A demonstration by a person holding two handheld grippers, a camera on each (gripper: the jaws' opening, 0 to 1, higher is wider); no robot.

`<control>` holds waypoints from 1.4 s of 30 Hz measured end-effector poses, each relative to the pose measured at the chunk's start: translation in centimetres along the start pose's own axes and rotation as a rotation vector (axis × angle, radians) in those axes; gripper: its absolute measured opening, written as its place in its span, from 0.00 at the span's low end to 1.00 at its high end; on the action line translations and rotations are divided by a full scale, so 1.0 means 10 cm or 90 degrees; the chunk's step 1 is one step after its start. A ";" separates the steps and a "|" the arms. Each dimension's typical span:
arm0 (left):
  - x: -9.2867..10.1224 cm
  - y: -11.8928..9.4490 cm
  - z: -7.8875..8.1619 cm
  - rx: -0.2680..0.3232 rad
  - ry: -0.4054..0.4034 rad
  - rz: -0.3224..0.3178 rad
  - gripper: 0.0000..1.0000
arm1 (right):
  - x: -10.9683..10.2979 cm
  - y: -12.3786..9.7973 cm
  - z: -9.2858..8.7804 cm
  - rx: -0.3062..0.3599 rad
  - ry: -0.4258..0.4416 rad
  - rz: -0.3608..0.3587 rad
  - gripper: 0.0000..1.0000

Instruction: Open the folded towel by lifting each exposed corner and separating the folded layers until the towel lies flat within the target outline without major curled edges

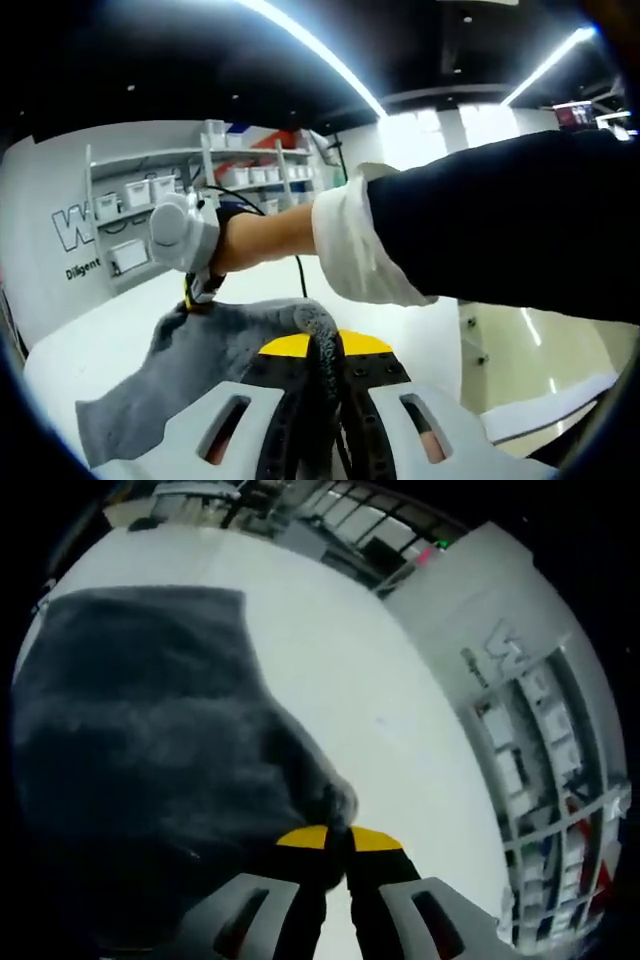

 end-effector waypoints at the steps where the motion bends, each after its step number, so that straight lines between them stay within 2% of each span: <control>1: 0.01 0.02 0.00 0.000 0.000 -0.001 0.07 | 0.01 0.00 -0.01 -0.001 -0.001 -0.001 0.01; 11: 0.08 0.17 -0.01 0.002 -0.008 -0.015 0.08 | 0.02 -0.02 -0.16 -0.014 0.001 -0.005 0.02; 18: 0.11 0.29 0.02 -0.001 -0.013 -0.029 0.08 | -0.04 -0.02 -0.35 -0.037 0.006 0.004 0.02; 25: 0.21 0.46 -0.02 -0.010 -0.011 -0.049 0.08 | -0.05 -0.03 -0.53 -0.048 0.030 0.006 0.02; 27: 0.23 0.50 -0.04 -0.016 -0.011 -0.052 0.08 | -0.07 -0.01 -0.54 -0.043 0.049 0.011 0.02; 40: 0.25 0.73 -0.13 -0.028 -0.026 -0.067 0.08 | -0.18 0.07 -0.62 -0.037 0.064 0.017 0.04; 42: 0.27 0.76 -0.18 -0.040 -0.028 -0.080 0.08 | -0.22 0.08 -0.62 -0.019 0.085 0.027 0.05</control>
Point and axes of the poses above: the point that each gripper's makers call its tool centre point, and the gripper's own axes: y roughly forward along the fingers, x roughly to its right, z roughly out of its top, the point moved 4 cm from there along -y, roughly backward along the fingers, and after that the axes turned 2 degrees about -x, right-handed, at the moved point
